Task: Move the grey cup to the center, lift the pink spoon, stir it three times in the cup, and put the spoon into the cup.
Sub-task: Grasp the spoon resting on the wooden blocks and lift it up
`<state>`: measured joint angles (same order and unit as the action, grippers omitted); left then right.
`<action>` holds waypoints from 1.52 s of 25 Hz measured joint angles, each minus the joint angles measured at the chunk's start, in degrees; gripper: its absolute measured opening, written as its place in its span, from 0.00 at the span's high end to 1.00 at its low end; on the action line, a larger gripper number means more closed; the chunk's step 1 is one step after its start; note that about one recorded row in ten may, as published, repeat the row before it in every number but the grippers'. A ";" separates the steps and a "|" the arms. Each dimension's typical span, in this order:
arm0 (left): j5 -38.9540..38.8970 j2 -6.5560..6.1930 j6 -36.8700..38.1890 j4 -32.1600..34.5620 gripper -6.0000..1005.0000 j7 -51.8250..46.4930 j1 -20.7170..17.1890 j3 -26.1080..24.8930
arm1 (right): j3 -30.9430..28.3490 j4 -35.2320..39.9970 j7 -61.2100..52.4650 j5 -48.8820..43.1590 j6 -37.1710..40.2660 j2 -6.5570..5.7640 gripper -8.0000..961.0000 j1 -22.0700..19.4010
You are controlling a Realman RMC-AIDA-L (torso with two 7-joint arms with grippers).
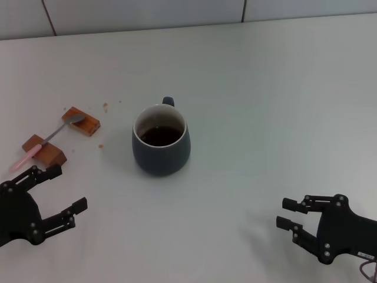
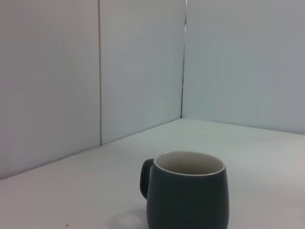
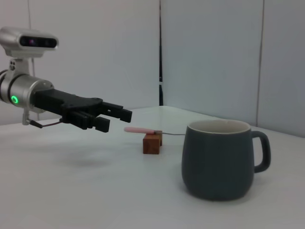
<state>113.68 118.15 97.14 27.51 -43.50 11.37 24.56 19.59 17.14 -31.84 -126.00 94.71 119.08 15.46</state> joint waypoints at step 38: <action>-10.48 -6.58 -3.81 -5.44 0.16 -51.09 2.10 -21.22 | -0.07 -0.34 0.42 -0.12 -0.32 0.10 0.24 0.18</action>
<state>103.20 111.57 93.33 22.07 -94.60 13.47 3.35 19.53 16.79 -31.42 -126.11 94.38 119.18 15.64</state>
